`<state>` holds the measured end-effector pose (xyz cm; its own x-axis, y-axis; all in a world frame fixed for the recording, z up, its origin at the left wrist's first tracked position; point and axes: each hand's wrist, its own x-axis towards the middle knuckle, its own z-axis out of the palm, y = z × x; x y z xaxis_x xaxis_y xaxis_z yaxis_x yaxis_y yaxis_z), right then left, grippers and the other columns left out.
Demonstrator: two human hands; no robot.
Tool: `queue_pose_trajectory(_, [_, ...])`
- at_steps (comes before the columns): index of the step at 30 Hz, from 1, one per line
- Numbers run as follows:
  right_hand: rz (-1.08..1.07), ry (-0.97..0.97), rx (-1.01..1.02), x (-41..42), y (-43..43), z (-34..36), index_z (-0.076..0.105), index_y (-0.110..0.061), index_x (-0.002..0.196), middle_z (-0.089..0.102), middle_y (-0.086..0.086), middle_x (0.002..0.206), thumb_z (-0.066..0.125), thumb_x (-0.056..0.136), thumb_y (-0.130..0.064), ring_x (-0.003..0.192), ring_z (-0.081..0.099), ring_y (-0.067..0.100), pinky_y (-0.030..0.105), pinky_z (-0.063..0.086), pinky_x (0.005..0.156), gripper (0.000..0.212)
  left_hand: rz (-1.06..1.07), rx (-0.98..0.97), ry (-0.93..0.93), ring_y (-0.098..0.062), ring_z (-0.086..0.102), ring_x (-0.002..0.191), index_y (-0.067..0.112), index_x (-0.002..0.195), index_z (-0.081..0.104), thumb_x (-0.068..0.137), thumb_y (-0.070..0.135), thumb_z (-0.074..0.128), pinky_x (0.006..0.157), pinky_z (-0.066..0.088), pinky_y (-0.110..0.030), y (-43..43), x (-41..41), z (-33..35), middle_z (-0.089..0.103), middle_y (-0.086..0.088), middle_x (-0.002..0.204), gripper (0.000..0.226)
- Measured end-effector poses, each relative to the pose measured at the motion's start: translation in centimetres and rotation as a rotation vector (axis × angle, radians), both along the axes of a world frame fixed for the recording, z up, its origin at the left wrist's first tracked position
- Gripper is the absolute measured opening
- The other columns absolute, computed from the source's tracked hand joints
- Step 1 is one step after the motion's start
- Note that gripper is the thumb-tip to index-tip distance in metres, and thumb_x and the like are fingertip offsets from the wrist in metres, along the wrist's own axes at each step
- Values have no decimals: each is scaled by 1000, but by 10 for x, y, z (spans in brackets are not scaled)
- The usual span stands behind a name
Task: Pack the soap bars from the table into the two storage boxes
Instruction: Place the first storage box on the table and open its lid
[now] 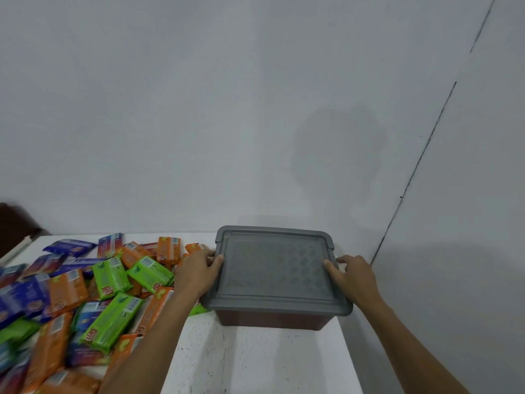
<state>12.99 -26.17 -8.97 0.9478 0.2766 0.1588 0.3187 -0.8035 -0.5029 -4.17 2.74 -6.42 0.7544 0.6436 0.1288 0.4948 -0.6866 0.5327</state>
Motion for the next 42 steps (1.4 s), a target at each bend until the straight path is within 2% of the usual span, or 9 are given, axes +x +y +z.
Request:
queue_pose_trajectory(8, [-7,-124,-55,-18,3,19,75,-12,103,55,10,103,56,84,-68,98,54,31,37,48,81,62,13,-6,-109,-15,62,66,14,82,70,94,59,45,63,56,-37,-5,-4,8,68,-1,71,53])
queue_pose_trajectory(11, [-16,-117,148,-23,3,42,75,-14,75,62,8,68,40,81,-82,65,60,25,33,52,62,76,19,-77,-226,-18,61,64,13,75,70,93,64,38,56,45,-28,-6,-9,32,65,-2,64,63])
queue_pose_trajectory(13, [5,-32,245,-27,0,63,50,-16,50,45,-1,46,34,81,-83,45,45,18,28,40,52,76,35,-183,-299,-25,60,65,8,66,62,90,71,31,62,43,-32,-8,-15,51,63,-9,63,74])
queue_pose_trajectory(15, [20,26,332,-29,-1,83,35,-15,53,36,0,48,32,82,-79,48,37,18,30,32,54,71,63,-281,-376,-27,62,75,20,67,62,88,75,25,72,48,-38,-13,-22,70,66,-13,74,70])
queue_pose_trajectory(17, [17,100,448,-29,-2,99,52,-7,63,45,5,55,27,85,-79,54,44,20,31,37,57,80,104,-375,-447,-26,61,77,34,83,67,88,76,21,75,48,-40,-18,-25,83,66,-15,78,63])
queue_pose_trajectory(20, [-23,409,689,-26,-1,123,64,-6,97,59,10,60,22,86,-80,52,50,18,27,39,54,86,128,-616,-548,-23,55,66,25,104,72,85,80,16,66,44,-36,-17,-23,95,60,-12,69,80])
queue_pose_trajectory(27, [94,842,879,-1,-11,151,59,-13,82,71,14,81,33,79,-87,57,54,25,28,39,53,78,87,-999,-517,-27,66,86,15,90,71,80,85,19,82,51,-43,6,-20,109,73,-13,93,88])
queue_pose_trajectory(33, [162,549,736,18,9,146,61,-14,106,70,9,95,74,85,-35,78,65,24,35,50,68,33,-74,-725,-512,-25,61,78,17,106,59,91,30,65,60,48,-31,17,-2,105,69,-7,85,21])
queue_pose_trajectory(42, [248,328,642,63,46,160,63,-10,106,73,13,87,69,91,-25,74,72,20,31,58,57,22,-70,-618,-450,-24,69,89,11,119,61,86,19,73,80,58,-41,48,47,105,72,-8,92,36])
